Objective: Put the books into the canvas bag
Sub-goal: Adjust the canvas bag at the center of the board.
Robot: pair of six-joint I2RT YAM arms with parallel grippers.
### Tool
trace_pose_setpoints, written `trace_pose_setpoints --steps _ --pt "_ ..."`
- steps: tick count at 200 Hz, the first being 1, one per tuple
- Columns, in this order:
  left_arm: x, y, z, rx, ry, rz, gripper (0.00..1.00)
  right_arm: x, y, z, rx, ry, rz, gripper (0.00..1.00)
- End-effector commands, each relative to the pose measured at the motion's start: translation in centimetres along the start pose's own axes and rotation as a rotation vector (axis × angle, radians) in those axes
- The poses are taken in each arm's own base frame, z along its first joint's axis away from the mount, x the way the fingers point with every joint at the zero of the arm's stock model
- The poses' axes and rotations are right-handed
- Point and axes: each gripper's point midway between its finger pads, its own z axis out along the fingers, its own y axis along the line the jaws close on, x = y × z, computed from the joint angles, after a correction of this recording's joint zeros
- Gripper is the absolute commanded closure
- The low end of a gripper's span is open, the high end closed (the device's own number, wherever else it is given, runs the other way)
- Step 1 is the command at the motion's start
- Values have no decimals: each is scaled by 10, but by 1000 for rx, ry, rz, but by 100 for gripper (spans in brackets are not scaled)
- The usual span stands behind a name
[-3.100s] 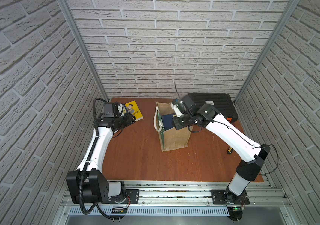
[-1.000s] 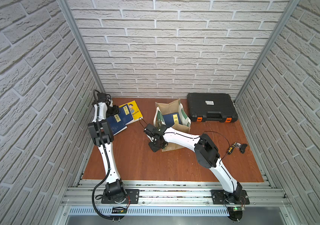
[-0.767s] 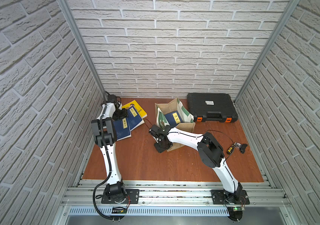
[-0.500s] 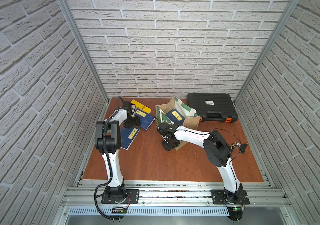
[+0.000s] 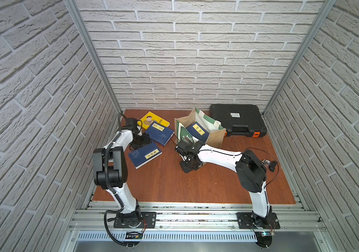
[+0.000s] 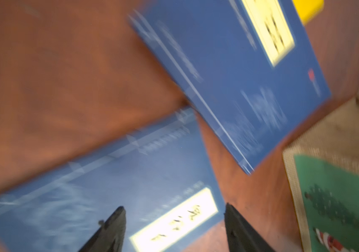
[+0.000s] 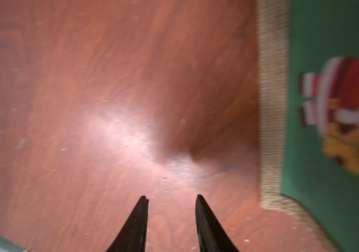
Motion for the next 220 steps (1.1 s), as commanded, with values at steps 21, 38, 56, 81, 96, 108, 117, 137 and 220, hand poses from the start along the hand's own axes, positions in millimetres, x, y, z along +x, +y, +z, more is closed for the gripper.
trace_pose_setpoints --steps 21,38,56,81,96,108,117,137,220 --pt "-23 40 7 15 23 -97 30 -14 57 5 -143 -27 48 63" --pt "-19 49 18 1 38 -124 31 -13 57 10 -137 -15 72 63" --pt "-12 54 28 -8 61 -128 31 -10 53 13 -129 -18 88 63" --pt "2 62 42 -3 120 -136 30 -8 53 15 -126 -6 83 60" --pt "15 64 48 1 160 -143 30 -7 51 14 -114 -4 81 57" --pt "22 64 49 2 170 -145 30 -8 50 13 -112 -10 83 56" --pt "28 64 48 -1 183 -151 30 -9 50 13 -116 -13 84 56" --pt "48 59 44 1 236 -171 30 -11 52 13 -131 -11 87 55" --pt "194 -28 39 20 374 -20 31 -6 32 21 -147 34 127 55"
